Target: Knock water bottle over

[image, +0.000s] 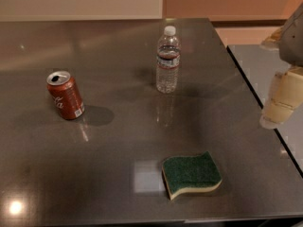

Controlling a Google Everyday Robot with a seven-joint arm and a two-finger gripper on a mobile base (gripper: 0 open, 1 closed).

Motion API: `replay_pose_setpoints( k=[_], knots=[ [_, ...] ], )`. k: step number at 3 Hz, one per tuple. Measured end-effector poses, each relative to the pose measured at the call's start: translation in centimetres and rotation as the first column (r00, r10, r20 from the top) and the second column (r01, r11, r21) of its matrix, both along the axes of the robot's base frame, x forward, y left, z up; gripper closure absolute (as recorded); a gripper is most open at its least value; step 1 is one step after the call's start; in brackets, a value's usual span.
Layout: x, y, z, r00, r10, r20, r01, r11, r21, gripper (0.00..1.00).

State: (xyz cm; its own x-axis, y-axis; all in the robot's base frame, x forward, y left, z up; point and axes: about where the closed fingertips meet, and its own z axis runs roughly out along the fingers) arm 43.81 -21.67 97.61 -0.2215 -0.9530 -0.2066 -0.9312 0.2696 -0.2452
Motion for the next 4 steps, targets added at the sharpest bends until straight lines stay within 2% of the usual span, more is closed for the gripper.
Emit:
replay_pose_setpoints(
  k=[1,2,3,4],
  knots=[
    [0.1,0.2,0.2,0.9999,0.000,0.011,0.000,1.000,0.006,0.00],
    [1.6,1.4,0.2,0.9993,0.017,0.035,-0.018,0.999,0.044,0.00],
    [4.2,3.2,-0.4,0.9981,0.039,0.047,-0.045,0.992,0.114,0.00],
    [7.1,5.5,-1.3,0.9970,0.060,0.049,-0.069,0.975,0.212,0.00]
  ],
)
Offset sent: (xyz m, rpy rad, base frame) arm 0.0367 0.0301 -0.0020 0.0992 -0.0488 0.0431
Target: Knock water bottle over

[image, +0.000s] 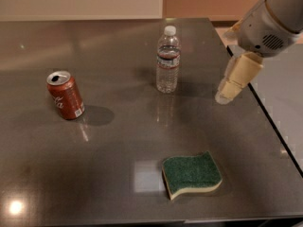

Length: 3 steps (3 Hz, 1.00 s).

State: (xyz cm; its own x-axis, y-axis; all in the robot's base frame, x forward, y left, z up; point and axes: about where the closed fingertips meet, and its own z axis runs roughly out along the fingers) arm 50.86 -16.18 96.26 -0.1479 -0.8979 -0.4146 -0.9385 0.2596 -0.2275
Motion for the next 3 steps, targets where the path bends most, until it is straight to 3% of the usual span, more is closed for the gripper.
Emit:
replay_pose_setpoints(
  k=[1,3],
  knots=[
    [2.7,2.6,-0.5,1.0000,0.006,-0.001,-0.006,0.994,0.111,0.00],
    [7.5,8.2,-1.3,0.9995,0.033,0.004,-0.032,0.954,0.298,0.00]
  ],
)
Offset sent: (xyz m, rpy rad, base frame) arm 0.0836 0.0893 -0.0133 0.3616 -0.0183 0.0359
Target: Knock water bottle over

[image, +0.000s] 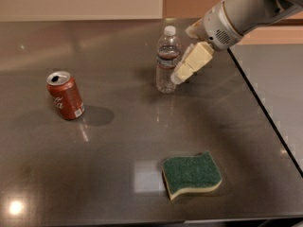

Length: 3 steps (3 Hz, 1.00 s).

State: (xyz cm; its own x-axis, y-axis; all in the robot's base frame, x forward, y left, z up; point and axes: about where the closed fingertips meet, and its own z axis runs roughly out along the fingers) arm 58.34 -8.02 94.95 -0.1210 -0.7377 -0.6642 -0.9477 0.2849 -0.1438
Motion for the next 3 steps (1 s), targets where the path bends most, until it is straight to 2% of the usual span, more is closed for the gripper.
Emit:
replay_pose_setpoints(
  k=[2,3],
  knots=[
    [3.4,3.5,-0.2,0.9993,0.029,-0.025,-0.025,0.989,0.145,0.00],
    [4.0,4.4,-0.3,0.9989,0.044,-0.014,-0.039,0.971,0.237,0.01]
  ],
)
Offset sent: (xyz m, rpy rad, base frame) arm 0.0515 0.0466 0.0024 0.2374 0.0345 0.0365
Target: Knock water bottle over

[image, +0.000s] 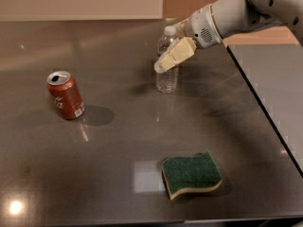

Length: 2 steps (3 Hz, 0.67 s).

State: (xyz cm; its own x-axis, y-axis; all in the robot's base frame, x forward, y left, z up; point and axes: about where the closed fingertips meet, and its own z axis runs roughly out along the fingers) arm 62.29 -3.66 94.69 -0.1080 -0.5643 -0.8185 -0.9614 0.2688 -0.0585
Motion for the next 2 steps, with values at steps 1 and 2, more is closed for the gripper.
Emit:
replay_pose_setpoints(
  k=[1,2],
  knots=[
    [0.16,0.10,-0.37,1.0000,0.001,0.006,-0.002,0.999,0.043,0.23],
    [0.11,0.05,-0.37,0.9999,0.004,0.011,-0.005,0.997,0.075,0.47]
  ],
)
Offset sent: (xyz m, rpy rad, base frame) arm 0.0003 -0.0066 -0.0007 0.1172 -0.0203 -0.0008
